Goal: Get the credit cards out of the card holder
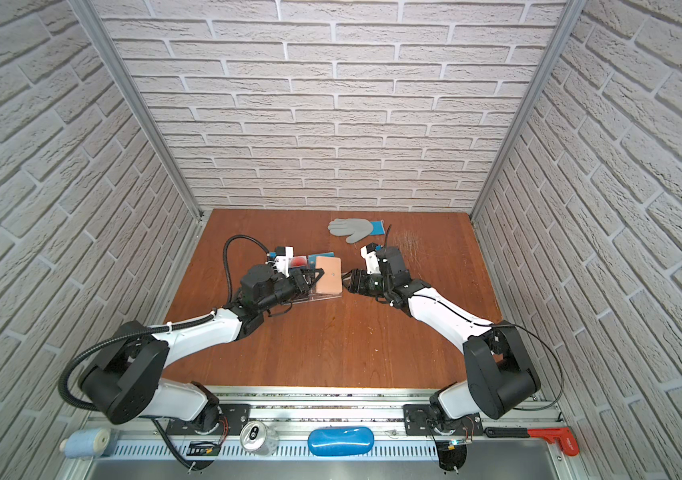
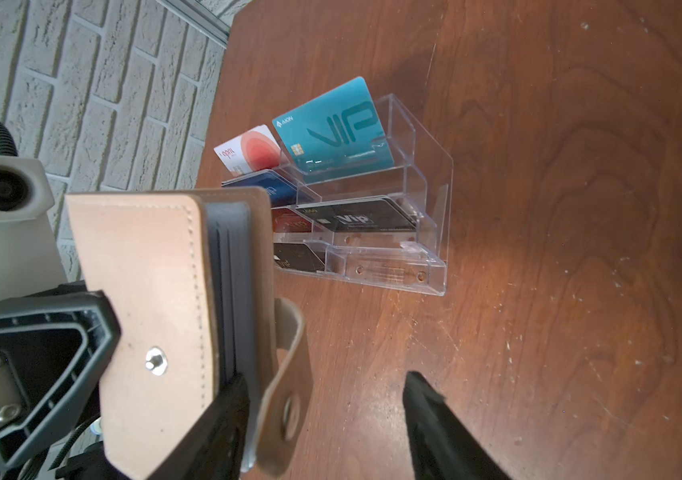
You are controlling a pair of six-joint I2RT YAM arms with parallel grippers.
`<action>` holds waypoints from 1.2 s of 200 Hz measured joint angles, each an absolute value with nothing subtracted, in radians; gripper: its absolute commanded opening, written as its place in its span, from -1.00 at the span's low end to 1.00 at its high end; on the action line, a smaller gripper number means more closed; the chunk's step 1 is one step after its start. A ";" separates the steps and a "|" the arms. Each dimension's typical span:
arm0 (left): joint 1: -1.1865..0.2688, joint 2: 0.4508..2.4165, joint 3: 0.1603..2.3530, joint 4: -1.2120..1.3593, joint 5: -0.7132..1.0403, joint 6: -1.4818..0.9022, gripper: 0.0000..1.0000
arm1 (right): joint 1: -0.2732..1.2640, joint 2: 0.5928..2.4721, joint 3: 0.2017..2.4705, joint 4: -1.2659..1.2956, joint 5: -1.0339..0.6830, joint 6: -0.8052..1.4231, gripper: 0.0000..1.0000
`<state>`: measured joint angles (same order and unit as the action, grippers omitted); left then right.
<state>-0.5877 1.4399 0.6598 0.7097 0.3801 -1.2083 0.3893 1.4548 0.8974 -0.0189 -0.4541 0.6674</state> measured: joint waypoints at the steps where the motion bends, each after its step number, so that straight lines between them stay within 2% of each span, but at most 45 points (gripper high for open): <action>1: -0.587 1.440 0.661 0.710 0.382 -1.209 -1.00 | 0.389 1.455 0.897 -0.016 -0.455 0.671 0.24; 69: -0.513 1.507 0.701 0.878 0.471 -1.351 -1.00 | 0.368 1.497 0.905 0.213 -0.562 0.835 0.26; 156: -0.500 1.510 0.701 1.020 0.475 -1.424 -1.00 | 0.364 1.566 0.973 0.396 -0.702 0.952 0.23; 185: -0.507 1.516 0.703 1.050 0.478 -1.435 -1.00 | 0.364 1.566 0.973 0.443 -0.733 0.978 0.02; 218: -0.523 1.544 0.719 1.074 0.476 -1.437 -1.00 | 0.365 1.566 0.973 0.493 -0.758 0.998 -0.47; 227: -0.524 1.549 0.719 1.077 0.472 -1.436 -0.85 | 0.364 1.565 0.973 0.496 -0.761 0.995 -0.57; 234: -0.524 1.553 0.719 1.077 0.471 -1.436 -0.58 | 0.365 1.564 0.973 0.497 -0.760 0.994 -0.67; 240: -0.524 1.556 0.719 1.074 0.468 -1.433 -0.47 | 0.364 1.560 0.973 0.495 -0.759 0.993 -0.76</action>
<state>-0.5236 1.5558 0.7189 1.0740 0.4683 -1.4330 0.3645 1.5604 0.9726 0.4953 -0.7593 0.9932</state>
